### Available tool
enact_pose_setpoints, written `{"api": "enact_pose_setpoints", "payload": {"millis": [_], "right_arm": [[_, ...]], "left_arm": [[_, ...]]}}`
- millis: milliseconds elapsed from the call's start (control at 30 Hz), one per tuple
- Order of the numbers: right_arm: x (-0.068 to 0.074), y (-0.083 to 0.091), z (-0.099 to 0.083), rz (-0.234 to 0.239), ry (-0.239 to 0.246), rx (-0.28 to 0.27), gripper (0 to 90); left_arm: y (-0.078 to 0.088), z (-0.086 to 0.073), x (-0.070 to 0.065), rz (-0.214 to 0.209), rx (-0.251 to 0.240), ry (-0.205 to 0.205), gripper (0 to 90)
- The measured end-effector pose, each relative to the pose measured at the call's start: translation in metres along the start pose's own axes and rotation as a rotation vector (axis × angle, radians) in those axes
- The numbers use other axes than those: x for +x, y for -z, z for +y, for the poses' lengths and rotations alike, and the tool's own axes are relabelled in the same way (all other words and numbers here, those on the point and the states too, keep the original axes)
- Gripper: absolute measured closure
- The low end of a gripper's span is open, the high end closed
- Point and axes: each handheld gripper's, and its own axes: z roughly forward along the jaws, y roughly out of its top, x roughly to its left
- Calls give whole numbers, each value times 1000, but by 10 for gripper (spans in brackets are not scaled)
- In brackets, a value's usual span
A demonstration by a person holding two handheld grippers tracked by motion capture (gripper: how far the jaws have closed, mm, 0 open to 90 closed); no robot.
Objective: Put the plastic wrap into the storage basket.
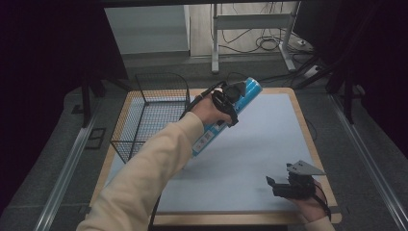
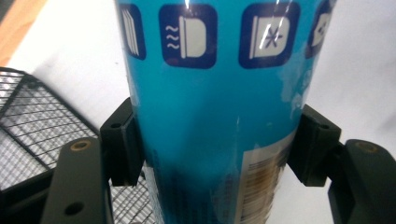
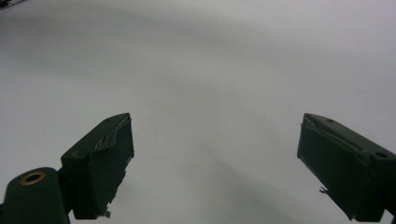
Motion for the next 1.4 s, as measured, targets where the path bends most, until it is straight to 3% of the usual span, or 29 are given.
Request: {"api": "enact_pose_setpoints", "payload": {"millis": [333,500,700,1067,1400], "right_arm": [[-1,-1,0,-1,-2,3,111],[-1,-1,-1,-1,-3,5,111],[-1,-1,-1,-3,-7,5,111],[-2,-2,-1,-4,-7,7,111],[-3,-2,-2,-5,-7,10,111]], "left_arm": [[6,4,11,21,6,9,314],[8,9,10,44,28,-13,314],[16,13,16,59,11,-4,314],[26,11,36,103,12,29,314],[33,5,59,141,12,85,314]]}}
